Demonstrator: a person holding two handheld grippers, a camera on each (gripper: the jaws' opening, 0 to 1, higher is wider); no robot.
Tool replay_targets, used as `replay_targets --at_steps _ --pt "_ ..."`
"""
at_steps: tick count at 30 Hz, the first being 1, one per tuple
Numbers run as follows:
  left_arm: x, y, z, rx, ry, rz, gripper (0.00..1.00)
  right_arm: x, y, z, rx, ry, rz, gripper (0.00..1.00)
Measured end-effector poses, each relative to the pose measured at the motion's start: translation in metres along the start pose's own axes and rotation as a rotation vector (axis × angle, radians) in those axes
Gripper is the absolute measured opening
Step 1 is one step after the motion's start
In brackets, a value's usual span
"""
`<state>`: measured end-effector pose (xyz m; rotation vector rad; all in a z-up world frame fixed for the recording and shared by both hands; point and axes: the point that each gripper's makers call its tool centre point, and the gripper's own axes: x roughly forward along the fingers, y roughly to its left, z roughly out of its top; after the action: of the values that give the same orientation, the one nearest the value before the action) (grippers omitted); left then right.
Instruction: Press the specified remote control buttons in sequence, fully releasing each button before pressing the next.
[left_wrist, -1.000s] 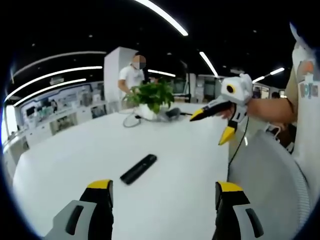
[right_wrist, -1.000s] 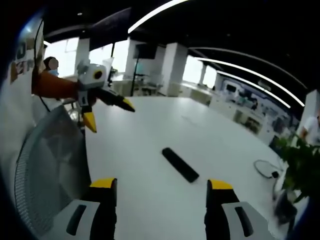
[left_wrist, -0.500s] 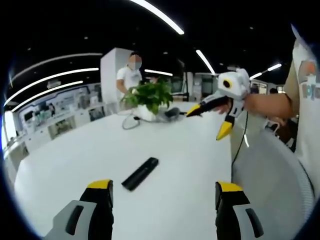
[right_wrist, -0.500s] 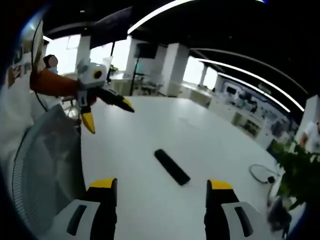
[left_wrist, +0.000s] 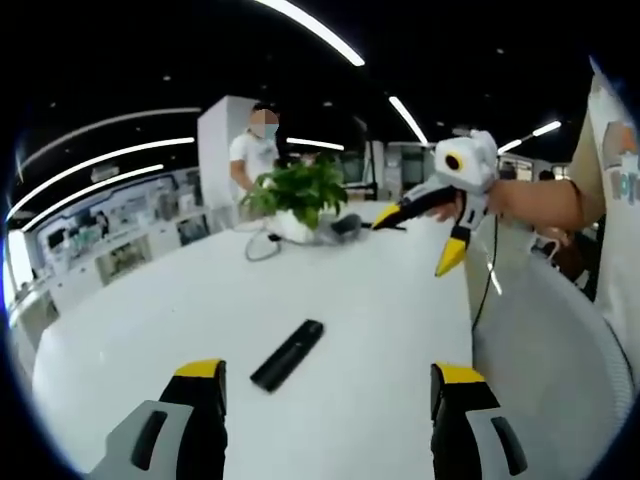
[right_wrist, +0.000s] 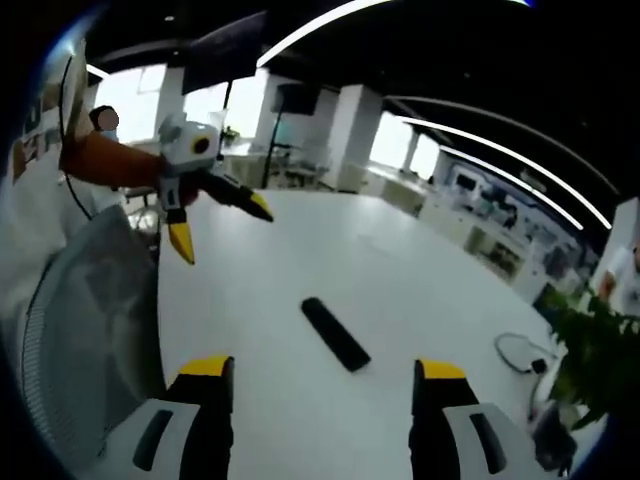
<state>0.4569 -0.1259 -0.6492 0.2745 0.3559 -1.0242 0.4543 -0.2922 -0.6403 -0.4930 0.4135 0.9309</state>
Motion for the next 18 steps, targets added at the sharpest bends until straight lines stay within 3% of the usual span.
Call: replay_targets --at_steps 18 --pt "0.015 0.011 -0.002 0.01 0.028 -0.016 0.86 0.017 -0.014 -0.001 -0.008 0.019 0.032 0.7"
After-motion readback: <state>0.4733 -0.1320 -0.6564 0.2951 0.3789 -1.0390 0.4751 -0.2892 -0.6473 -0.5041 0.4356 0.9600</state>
